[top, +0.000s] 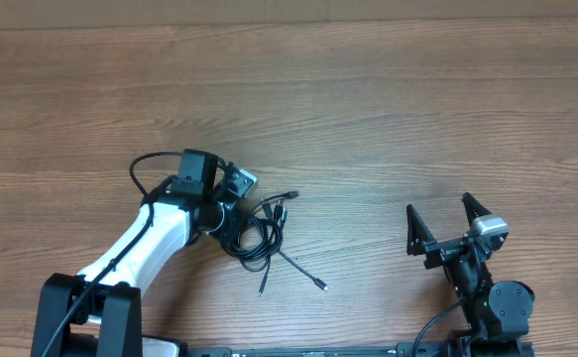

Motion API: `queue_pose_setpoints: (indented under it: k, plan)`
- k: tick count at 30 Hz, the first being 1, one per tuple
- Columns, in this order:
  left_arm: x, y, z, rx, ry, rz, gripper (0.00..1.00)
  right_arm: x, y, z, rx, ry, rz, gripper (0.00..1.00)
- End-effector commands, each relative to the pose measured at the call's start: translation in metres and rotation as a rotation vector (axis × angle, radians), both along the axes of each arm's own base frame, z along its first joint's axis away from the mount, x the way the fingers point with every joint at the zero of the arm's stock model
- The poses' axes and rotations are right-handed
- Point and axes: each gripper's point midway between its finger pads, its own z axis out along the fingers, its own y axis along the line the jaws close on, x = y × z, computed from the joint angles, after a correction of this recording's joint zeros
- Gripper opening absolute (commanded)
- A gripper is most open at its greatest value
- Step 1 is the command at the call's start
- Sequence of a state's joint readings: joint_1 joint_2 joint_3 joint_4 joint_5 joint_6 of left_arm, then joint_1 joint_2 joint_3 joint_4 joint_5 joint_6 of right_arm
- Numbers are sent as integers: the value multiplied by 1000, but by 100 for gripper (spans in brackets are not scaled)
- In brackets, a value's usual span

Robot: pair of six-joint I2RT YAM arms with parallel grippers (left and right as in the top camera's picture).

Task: Untangle cables
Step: 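Lower the left gripper and close it on the cable loops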

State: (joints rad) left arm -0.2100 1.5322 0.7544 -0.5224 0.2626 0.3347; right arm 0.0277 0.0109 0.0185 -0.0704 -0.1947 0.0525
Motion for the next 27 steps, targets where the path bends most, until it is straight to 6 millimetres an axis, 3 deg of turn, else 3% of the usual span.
queue_pose_setpoints:
  k: [1, 6, 12, 20, 21, 25, 27]
  plan:
    - [-11, -4, -1, -17, 49, -7, 52, 0, 1, -2, 0, -2, 2, 100]
    - [-27, 0, -4, -3, 116, -6, 53, 0, 1, -2, 0, -2, 2, 100]
    - [-22, -1, -9, -12, 85, 8, 54, 0, 1, -2, 0, -2, 2, 100]
    - [-32, 2, -25, -4, 82, 10, 60, 0, 1, -2, 0, -2, 2, 100]
    - [-32, 2, -25, -4, 82, 10, 57, 0, 1, -2, 0, -2, 2, 100]
    - [-32, 3, -25, -2, 81, 9, 31, 0, 1, -2, 0, -2, 2, 100]
    - [-31, 4, -26, 8, 76, 12, 4, 0, 1, -2, 0, -2, 2, 100]
